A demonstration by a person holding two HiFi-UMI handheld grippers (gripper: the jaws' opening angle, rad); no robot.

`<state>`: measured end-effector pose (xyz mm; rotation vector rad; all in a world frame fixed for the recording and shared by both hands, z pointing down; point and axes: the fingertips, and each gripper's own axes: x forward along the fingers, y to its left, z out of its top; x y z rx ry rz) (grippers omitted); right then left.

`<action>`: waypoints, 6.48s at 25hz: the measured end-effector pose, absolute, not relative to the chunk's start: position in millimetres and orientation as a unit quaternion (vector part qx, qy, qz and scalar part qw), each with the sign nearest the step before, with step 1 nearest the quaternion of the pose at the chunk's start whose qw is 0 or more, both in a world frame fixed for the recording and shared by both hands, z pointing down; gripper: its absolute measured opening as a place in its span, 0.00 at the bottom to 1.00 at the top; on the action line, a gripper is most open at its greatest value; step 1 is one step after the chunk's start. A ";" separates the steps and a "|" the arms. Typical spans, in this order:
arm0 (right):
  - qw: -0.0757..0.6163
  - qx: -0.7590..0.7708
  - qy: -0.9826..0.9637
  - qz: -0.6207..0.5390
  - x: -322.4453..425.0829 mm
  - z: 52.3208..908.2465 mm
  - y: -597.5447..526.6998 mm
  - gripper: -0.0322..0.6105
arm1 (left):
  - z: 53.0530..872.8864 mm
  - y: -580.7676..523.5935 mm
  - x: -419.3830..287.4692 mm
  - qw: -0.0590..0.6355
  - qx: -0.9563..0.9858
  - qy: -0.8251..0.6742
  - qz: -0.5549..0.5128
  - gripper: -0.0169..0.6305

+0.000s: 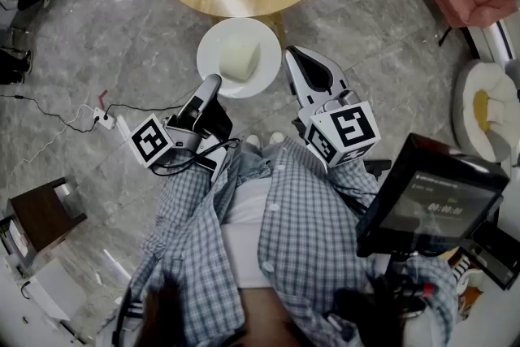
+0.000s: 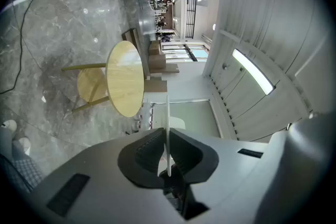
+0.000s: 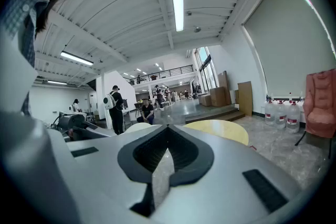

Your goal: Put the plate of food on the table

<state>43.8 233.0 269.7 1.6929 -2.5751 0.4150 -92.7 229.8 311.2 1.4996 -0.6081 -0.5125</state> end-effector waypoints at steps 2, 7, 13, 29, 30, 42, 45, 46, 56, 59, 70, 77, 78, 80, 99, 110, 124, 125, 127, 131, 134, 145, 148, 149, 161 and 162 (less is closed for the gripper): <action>0.016 0.542 -0.829 0.133 43.0 269.6 232.9 0.06 | 311.3 230.1 -93.1 0.661 0.663 -0.270 -0.226 0.06; 0.010 0.546 -0.826 0.139 44.2 268.5 231.4 0.06 | 311.1 227.8 -94.7 0.659 0.664 -0.272 -0.225 0.06; 0.004 0.557 -0.820 0.133 65.2 274.6 248.4 0.06 | 316.5 242.4 -82.1 0.656 0.667 -0.272 -0.226 0.06; 0.002 0.542 -0.830 0.136 74.0 283.1 255.7 0.06 | 315.3 254.0 -82.7 0.640 0.661 -0.295 -0.257 0.06; 0.004 0.539 -0.831 0.136 72.9 282.2 255.1 0.06 | 313.8 254.1 -83.2 0.640 0.660 -0.297 -0.259 0.06; 0.014 0.530 -0.835 0.143 69.5 292.5 256.2 0.06 | 321.3 256.6 -89.4 0.639 0.652 -0.312 -0.263 0.06; 0.015 0.535 -0.832 0.145 72.4 298.8 261.2 0.06 | 323.9 261.4 -88.7 0.639 0.653 -0.312 -0.262 0.06; 0.015 0.537 -0.831 0.145 73.0 299.6 263.0 0.06 | 324.4 263.2 -88.1 0.639 0.653 -0.311 -0.260 0.06; 0.017 0.563 -0.813 0.148 85.2 299.3 262.7 0.06 | 324.5 248.5 -77.1 0.649 0.660 -0.292 -0.240 0.06; 0.009 0.569 -0.805 0.165 87.7 300.1 255.0 0.06 | 324.6 239.8 -75.2 0.655 0.658 -0.287 -0.236 0.06; 0.025 0.561 -0.807 0.182 75.9 316.5 138.6 0.06 | 339.6 128.8 -83.3 0.667 0.645 -0.288 -0.239 0.06; 0.025 0.571 -0.801 0.179 80.6 312.6 145.0 0.06 | 336.0 127.9 -79.9 0.661 0.657 -0.277 -0.234 0.06; 0.024 0.573 -0.800 0.177 82.2 310.8 146.1 0.06 | 335.1 127.9 -78.4 0.660 0.658 -0.275 -0.234 0.06; 0.022 0.577 -0.798 0.171 87.8 306.1 146.0 0.06 | 332.9 125.6 -73.3 0.659 0.662 -0.271 -0.232 0.06; 0.034 0.627 -0.764 0.149 75.7 299.1 34.0 0.06 | 346.6 3.9 -84.4 0.679 0.664 -0.232 -0.210 0.06; 0.045 0.636 -0.754 0.159 87.8 306.0 36.8 0.06 | 355.9 0.1 -81.7 0.677 0.667 -0.235 -0.204 0.06; 0.077 0.599 -0.776 0.181 126.9 338.2 -38.0 0.06 | 386.3 -66.7 -41.5 0.666 0.656 -0.267 -0.236 0.06; 0.080 0.597 -0.777 0.183 126.2 338.8 -38.2 0.06 | 388.0 -67.4 -42.0 0.665 0.654 -0.268 -0.239 0.06; 0.084 0.593 -0.779 0.187 125.3 340.3 -39.2 0.06 | 390.7 -69.2 -41.7 0.665 0.653 -0.271 -0.241 0.06; 0.071 0.571 -0.785 0.230 126.0 343.0 -48.0 0.06 | 390.9 -76.7 -34.4 0.661 0.659 -0.272 -0.233 0.06; 0.055 0.547 -0.782 0.294 124.5 352.2 -57.9 0.06 | 387.2 -84.7 -27.9 0.657 0.666 -0.266 -0.232 0.06; -0.056 0.452 -0.740 0.495 100.2 399.1 -91.7 0.19 | 397.5 -114.3 -29.7 0.648 0.681 -0.258 -0.226 0.06; -0.051 0.437 -0.741 0.507 95.3 403.4 -93.7 0.19 | 398.9 -113.2 -29.4 0.649 0.680 -0.258 -0.225 0.06; -0.052 0.432 -0.741 0.511 93.3 404.1 -94.9 0.19 | 400.0 -112.8 -29.2 0.650 0.679 -0.258 -0.224 0.06; -0.030 0.432 -0.748 0.503 97.3 419.5 -100.3 0.16 | 420.5 -114.9 -22.6 0.660 0.670 -0.263 -0.217 0.06; -0.028 0.433 -0.747 0.504 100.6 423.7 -102.7 0.16 | 424.5 -117.6 -18.8 0.661 0.669 -0.263 -0.216 0.06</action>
